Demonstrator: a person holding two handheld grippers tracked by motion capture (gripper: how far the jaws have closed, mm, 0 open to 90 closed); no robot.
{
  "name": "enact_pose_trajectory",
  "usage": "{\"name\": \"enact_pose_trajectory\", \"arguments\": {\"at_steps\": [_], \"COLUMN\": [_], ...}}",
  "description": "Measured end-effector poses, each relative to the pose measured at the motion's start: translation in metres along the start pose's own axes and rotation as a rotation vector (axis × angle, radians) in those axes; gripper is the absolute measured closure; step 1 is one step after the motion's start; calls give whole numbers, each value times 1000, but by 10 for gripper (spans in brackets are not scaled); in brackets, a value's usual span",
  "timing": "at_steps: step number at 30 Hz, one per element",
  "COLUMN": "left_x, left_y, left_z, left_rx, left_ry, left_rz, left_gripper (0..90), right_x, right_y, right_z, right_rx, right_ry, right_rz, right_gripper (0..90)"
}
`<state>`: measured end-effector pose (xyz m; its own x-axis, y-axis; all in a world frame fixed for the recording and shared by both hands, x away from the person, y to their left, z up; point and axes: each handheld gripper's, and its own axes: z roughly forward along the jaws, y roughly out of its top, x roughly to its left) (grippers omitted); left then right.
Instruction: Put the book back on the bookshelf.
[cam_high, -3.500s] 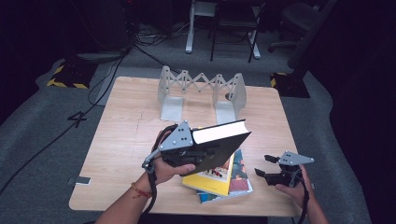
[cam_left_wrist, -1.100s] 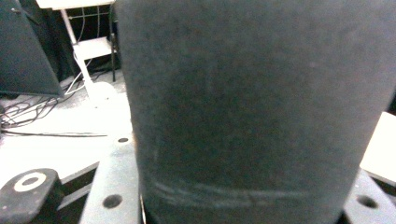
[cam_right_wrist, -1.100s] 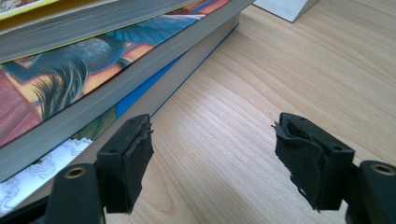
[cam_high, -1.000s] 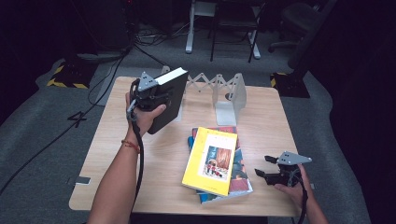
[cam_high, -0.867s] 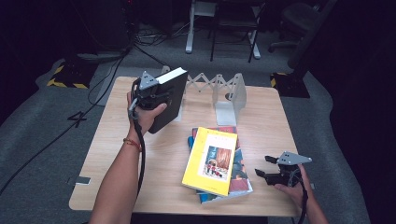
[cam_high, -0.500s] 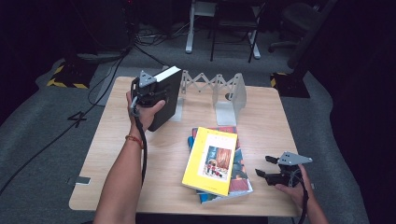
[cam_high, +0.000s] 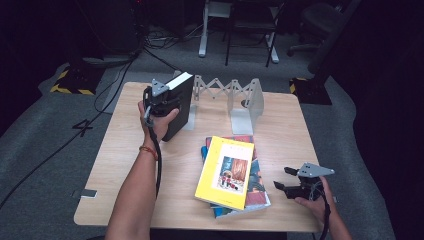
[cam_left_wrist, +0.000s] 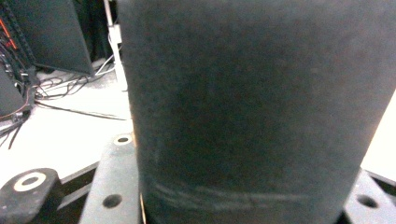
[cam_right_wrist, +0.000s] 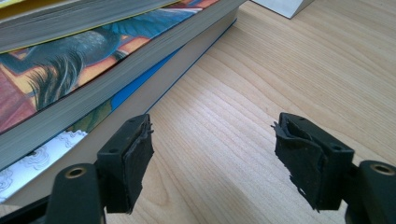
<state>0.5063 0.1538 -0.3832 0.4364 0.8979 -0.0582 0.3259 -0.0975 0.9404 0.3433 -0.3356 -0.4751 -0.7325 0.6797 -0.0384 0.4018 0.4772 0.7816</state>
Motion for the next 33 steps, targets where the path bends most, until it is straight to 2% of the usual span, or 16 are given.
{"name": "enact_pose_trajectory", "arguments": {"at_steps": [9,14,24,33], "left_x": [-1,-4,0,3], "left_y": [-7,-14,-30,-40], "left_z": [-5,-12,-24,-28], "left_rx": [-17,-17,-50,-57], "left_ry": [5,6,5,-9], "left_rz": [-16,-9,-26,-10], "left_gripper": [521,516,510,502], "right_x": [0,2,3,6], "right_y": [0,1,1,2], "right_z": [1,2,3,4], "right_rx": [2,8,14,20], "right_ry": [5,4,5,10], "right_rz": [-3,-6,-9,-22], "right_gripper": [280,281,281,282]}}
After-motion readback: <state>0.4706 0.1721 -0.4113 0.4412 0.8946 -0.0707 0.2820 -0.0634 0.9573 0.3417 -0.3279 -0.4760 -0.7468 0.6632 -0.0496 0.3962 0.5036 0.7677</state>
